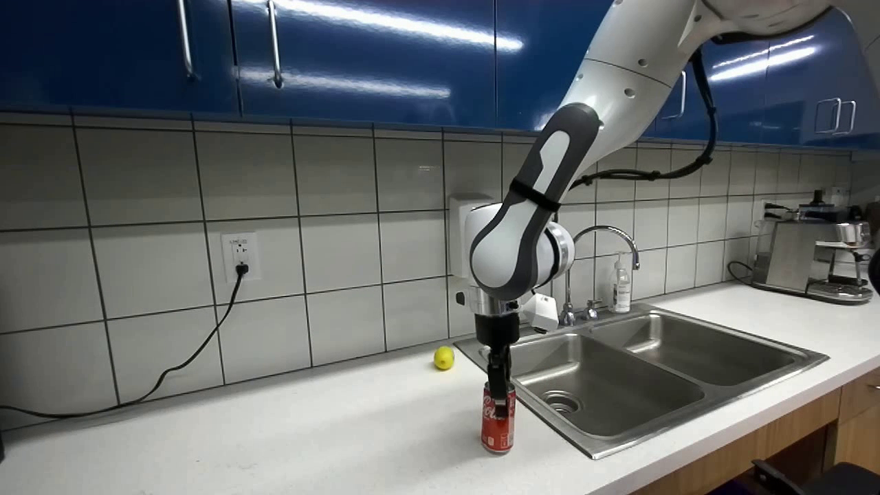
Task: Remove the red can from the sink and put it on the counter
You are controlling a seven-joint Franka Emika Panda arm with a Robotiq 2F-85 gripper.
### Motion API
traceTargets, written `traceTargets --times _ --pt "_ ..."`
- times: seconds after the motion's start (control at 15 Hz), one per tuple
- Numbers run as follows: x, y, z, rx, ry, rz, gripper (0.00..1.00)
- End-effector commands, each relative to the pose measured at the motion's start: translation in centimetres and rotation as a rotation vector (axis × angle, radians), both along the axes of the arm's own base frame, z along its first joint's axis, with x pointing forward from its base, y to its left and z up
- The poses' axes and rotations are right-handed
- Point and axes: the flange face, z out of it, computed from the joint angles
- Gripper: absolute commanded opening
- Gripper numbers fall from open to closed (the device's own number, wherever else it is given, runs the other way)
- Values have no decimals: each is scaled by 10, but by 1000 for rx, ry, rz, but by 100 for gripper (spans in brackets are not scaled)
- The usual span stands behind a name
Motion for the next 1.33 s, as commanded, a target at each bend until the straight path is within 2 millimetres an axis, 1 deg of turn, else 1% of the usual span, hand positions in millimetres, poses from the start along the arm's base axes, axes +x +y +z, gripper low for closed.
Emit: traceTargets --times 0.0,0.07,0.13,0.2,0.27,0.4,0.73,1.27 --pt "14 2 -1 -9 -11 16 39" --pt "16 2 0 -9 -13 17 39" --pt "18 2 -1 -11 -13 17 53" --pt "19 1 -2 -12 -14 17 89" --pt "19 1 -2 -14 -15 16 90" --pt "21 0 -3 -13 -13 13 100" --pt "21 -4 0 -13 -13 -4 100" --pt "20 -3 22 7 -43 -19 100"
